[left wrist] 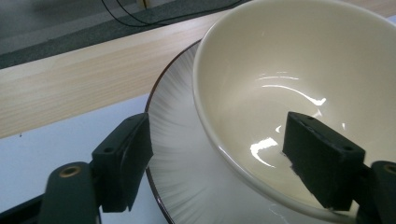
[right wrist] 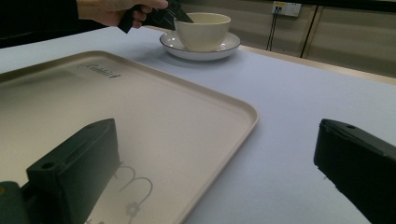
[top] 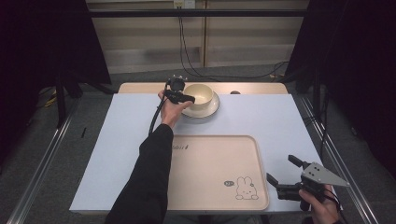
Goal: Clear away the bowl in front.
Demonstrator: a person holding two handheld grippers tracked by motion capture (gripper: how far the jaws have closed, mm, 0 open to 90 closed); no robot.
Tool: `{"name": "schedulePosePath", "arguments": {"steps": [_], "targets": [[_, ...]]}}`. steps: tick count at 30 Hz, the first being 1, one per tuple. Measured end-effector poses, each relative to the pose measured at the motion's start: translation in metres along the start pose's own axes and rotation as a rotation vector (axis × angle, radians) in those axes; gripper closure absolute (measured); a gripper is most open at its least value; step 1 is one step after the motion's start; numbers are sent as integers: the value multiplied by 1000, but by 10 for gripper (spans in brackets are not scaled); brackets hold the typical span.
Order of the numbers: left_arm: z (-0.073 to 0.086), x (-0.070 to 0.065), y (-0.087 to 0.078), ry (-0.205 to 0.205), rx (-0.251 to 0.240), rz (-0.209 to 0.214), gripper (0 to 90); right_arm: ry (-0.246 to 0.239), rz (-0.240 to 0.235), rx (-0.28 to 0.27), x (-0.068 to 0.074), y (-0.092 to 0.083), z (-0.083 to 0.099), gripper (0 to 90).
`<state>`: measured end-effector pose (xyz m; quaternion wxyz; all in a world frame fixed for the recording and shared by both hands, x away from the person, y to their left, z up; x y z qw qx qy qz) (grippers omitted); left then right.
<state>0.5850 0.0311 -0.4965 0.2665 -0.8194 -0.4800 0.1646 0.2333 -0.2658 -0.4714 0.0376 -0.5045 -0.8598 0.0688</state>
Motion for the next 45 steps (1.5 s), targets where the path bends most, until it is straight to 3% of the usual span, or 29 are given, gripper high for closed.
{"name": "schedulePosePath", "arguments": {"steps": [7,9,12,15,17,20,23,26,32,45], "targets": [[0,-3,0,-12,23,20,270,-2,1,10,0,0,1,1],[0,-6,0,-24,33,40,326,-1,0,9,0,0,1,1],[2,-7,2,-29,57,19,336,-3,-2,13,0,0,1,1],[3,-8,2,-42,92,46,385,0,4,11,0,0,1,1],[3,-8,2,-42,104,37,431,-1,4,12,0,0,1,1],[6,-9,4,-40,132,54,462,0,4,7,0,0,1,1],[9,-7,5,-69,150,79,549,2,5,11,-1,0,1,1],[12,-8,7,-95,152,106,579,0,3,12,0,0,1,1],[12,-7,6,-93,161,130,653,2,5,4,0,0,1,1],[11,-7,5,-89,149,77,714,3,4,5,0,0,1,1]]}}
Point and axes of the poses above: each handheld gripper's, and its own axes: y roughly forward along the jaws, z roughly out of its underside, x roughly to its left, the point moved 7 cm from there along y, roughly forward along the jaws, and after that the axes turned 9 degrees about -x, right-handed, at the moved point
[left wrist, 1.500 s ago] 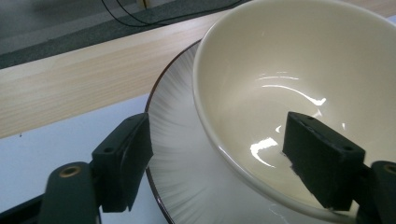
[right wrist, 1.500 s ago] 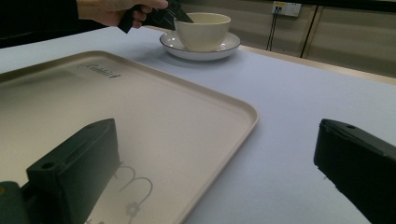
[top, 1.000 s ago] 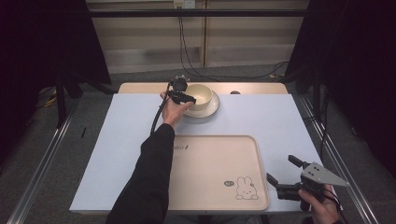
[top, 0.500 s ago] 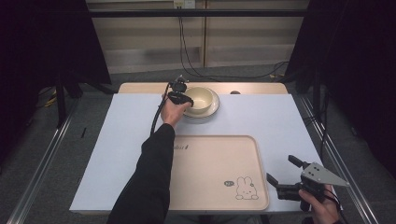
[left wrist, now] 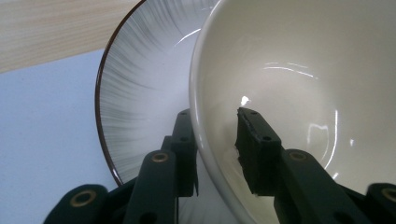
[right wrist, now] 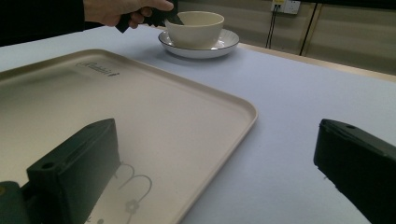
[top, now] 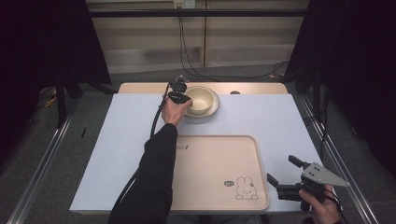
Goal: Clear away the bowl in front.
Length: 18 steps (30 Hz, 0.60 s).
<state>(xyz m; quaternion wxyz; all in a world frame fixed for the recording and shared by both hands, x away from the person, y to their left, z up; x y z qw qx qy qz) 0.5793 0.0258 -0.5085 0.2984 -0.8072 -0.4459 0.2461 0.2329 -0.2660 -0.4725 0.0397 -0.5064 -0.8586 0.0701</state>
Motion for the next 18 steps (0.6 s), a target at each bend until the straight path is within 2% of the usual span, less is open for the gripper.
{"name": "schedulePosePath", "arguments": {"steps": [1,2,4,8,9,10,11,15,18], "targets": [[0,0,-1,0,11,0,738,0,-2,1,0,0,0,1],[0,0,0,-13,-7,1,763,1,0,1,0,0,0,1],[0,1,-1,-17,-2,11,782,1,2,-1,0,0,0,1],[0,2,-2,-64,-14,36,802,1,0,1,0,0,0,1],[-1,2,-3,-90,-27,45,816,-1,2,-2,-1,0,0,1],[-1,2,-3,-90,-27,45,829,2,-1,-1,0,0,0,1],[-2,0,-4,-105,-53,61,838,1,1,6,-1,-1,0,1],[-3,-1,-6,-111,-52,54,841,2,2,4,-1,-1,0,1],[-2,0,-7,-149,-66,66,839,1,-1,0,0,0,0,1]]}}
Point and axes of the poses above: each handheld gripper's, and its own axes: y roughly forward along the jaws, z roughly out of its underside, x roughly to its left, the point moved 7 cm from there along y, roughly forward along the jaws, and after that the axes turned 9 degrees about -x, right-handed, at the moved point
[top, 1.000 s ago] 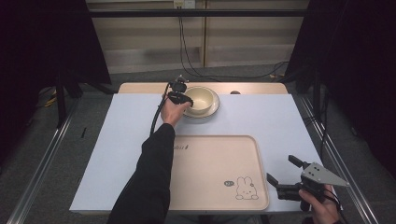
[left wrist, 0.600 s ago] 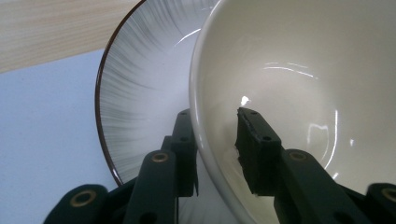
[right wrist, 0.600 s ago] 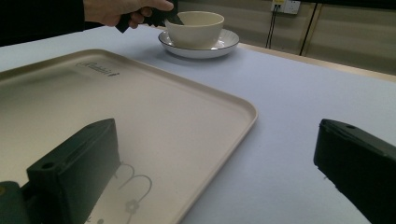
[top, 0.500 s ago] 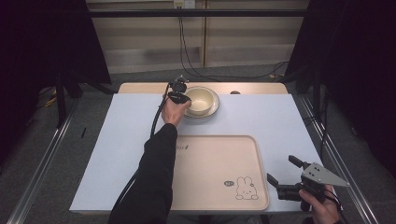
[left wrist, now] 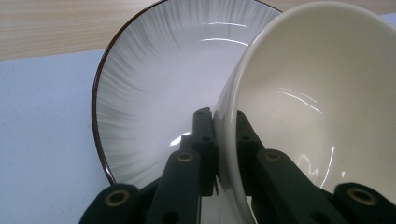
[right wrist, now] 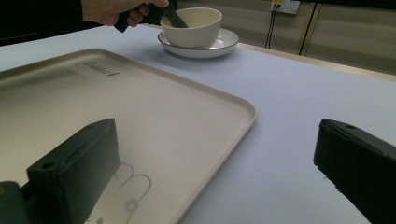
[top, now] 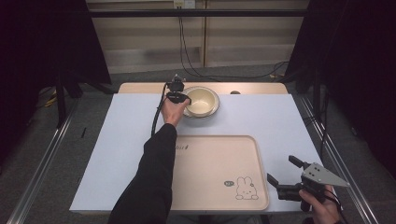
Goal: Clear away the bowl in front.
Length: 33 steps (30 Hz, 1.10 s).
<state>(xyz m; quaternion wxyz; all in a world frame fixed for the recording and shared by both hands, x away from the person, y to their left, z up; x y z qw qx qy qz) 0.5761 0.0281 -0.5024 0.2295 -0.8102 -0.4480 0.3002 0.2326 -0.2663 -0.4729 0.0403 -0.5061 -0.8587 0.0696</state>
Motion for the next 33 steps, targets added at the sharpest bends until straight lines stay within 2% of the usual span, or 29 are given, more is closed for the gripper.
{"name": "schedulePosePath", "arguments": {"steps": [2,7,8,12,17,18,33], "targets": [[0,1,0,7,-1,3,840,0,8,4,-1,0,0,1],[-2,0,-2,-25,-22,12,835,-1,8,2,-1,0,0,1],[-1,1,-3,-17,-12,13,835,-1,9,3,-1,0,0,2],[-1,2,-4,-34,-24,13,834,4,9,3,-1,-1,0,1],[-3,0,-7,-23,-20,20,830,4,6,7,-1,-1,0,1],[-4,0,-7,-40,-32,19,829,5,7,8,-1,-1,0,2],[-16,4,-26,-37,-69,35,830,3,9,5,-1,-2,0,2]]}}
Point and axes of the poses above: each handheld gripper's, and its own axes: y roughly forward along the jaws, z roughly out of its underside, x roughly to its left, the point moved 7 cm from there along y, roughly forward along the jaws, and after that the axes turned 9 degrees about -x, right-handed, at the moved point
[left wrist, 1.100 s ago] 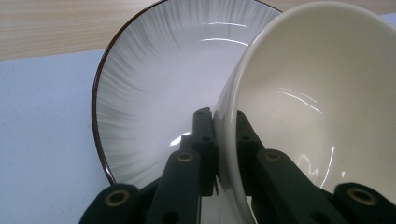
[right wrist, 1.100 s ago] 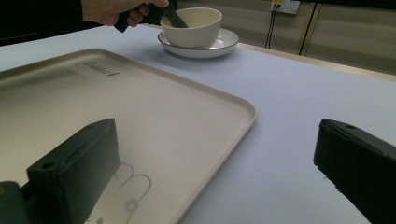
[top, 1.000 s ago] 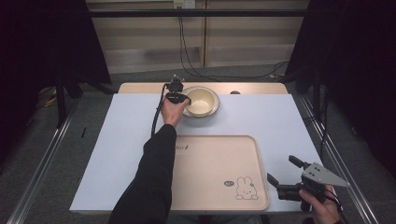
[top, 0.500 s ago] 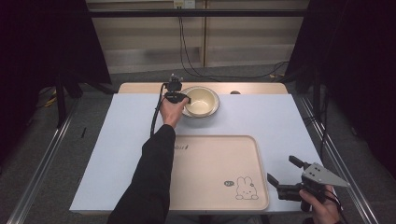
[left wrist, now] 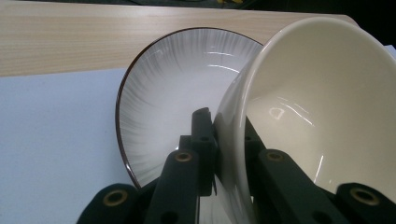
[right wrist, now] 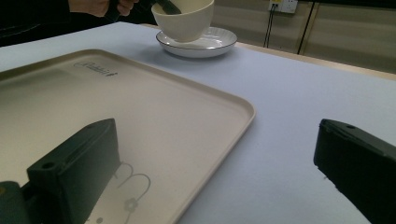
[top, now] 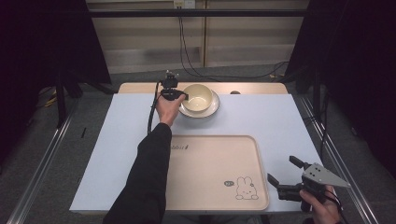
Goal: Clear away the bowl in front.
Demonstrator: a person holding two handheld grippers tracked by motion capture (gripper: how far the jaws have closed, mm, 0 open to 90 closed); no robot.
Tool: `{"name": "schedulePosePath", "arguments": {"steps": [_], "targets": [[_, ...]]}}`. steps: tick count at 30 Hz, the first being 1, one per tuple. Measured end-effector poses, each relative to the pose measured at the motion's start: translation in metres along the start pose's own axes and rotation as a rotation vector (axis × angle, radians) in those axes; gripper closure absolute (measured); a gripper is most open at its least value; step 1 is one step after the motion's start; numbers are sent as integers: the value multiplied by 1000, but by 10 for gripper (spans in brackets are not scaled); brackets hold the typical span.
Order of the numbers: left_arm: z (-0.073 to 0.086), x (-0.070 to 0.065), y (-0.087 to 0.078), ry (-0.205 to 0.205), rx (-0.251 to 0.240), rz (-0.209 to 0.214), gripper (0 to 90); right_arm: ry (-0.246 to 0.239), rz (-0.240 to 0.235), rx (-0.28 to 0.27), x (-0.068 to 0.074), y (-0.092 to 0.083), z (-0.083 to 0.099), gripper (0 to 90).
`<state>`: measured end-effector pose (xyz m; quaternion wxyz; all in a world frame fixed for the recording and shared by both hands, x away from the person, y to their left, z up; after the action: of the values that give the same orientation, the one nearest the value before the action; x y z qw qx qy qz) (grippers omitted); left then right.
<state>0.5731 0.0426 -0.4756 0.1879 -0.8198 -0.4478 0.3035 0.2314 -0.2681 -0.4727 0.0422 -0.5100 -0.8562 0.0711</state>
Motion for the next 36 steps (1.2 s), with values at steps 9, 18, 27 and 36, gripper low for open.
{"name": "schedulePosePath", "arguments": {"steps": [9,18,27,36], "targets": [[-4,-3,-11,21,-10,24,829,-3,-3,-1,0,0,0,1],[-3,-5,-24,31,-10,42,829,-4,-2,-2,1,0,0,1],[-2,-8,-37,46,-25,59,829,-3,-5,-3,1,0,-1,1],[-1,-12,-47,56,-24,80,829,-7,-4,-4,1,0,-1,1]]}}
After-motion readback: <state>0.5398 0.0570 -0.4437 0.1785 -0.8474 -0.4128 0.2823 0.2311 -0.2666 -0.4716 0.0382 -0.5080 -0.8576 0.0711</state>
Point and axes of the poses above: each handheld gripper's, and its own axes: y roughly forward along the jaws, z roughly out of its underside, x roughly to its left, the point moved 7 cm from there along y, roughly forward along the jaws, and after that the axes turned 9 degrees about -x, right-handed, at the moved point
